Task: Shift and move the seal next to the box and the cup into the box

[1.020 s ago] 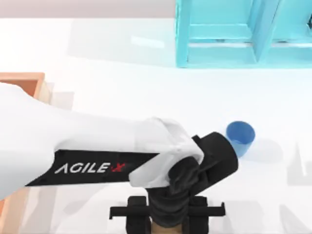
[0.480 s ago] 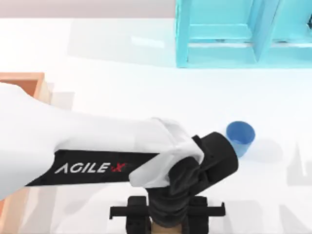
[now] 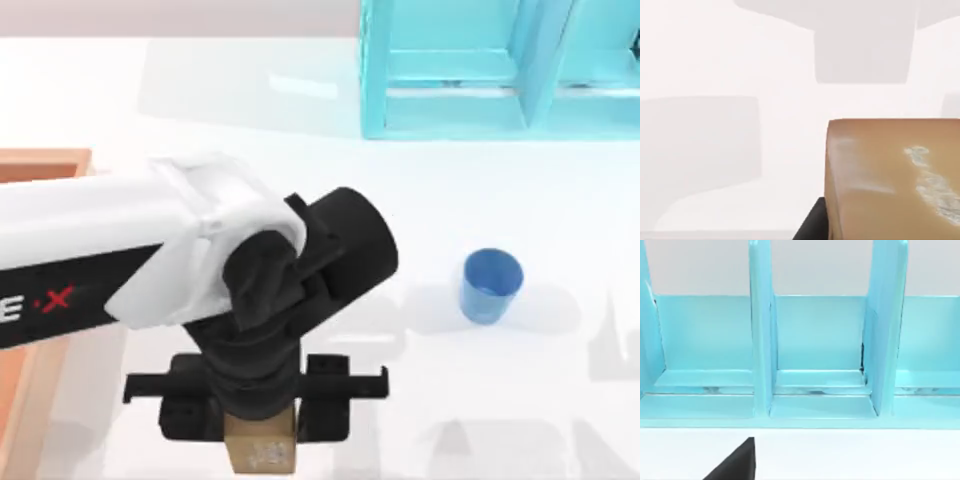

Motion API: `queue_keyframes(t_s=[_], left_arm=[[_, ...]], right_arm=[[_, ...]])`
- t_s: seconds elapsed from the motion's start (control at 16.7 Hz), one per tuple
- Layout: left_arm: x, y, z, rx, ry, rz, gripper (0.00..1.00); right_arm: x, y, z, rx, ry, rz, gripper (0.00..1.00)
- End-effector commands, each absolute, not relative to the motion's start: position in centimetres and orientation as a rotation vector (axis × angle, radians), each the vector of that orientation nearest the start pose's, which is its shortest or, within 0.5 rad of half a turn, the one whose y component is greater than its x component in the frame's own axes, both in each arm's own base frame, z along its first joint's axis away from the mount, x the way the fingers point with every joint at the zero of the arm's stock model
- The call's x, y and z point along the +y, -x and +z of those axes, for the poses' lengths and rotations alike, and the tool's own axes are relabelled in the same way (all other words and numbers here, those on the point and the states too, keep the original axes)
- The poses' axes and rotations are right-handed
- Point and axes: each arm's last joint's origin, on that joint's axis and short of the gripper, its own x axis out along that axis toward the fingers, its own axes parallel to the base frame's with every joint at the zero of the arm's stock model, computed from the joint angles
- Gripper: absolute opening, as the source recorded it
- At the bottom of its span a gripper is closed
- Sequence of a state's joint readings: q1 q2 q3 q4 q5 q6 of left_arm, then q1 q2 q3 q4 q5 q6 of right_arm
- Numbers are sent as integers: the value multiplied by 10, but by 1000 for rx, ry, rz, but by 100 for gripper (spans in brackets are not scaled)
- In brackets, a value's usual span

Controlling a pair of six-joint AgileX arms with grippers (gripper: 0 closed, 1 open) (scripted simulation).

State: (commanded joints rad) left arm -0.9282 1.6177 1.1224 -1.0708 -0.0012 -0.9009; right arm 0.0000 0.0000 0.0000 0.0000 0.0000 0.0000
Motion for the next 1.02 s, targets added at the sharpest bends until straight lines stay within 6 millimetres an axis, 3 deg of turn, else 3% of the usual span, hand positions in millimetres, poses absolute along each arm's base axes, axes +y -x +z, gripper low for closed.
queue_keyframes(t_s=[0.24, 0.6, 1.02], left_arm=[[-189, -167, 230, 1571, -19, -15, 0], [-185, -169, 232, 1572, -24, -16, 0], [-135, -195, 249, 1572, -22, -17, 0]], right_arm=[[-1, -106, 160, 0, 0, 0, 100], [-1, -106, 160, 0, 0, 0, 100], [-1, -106, 160, 0, 0, 0, 100]])
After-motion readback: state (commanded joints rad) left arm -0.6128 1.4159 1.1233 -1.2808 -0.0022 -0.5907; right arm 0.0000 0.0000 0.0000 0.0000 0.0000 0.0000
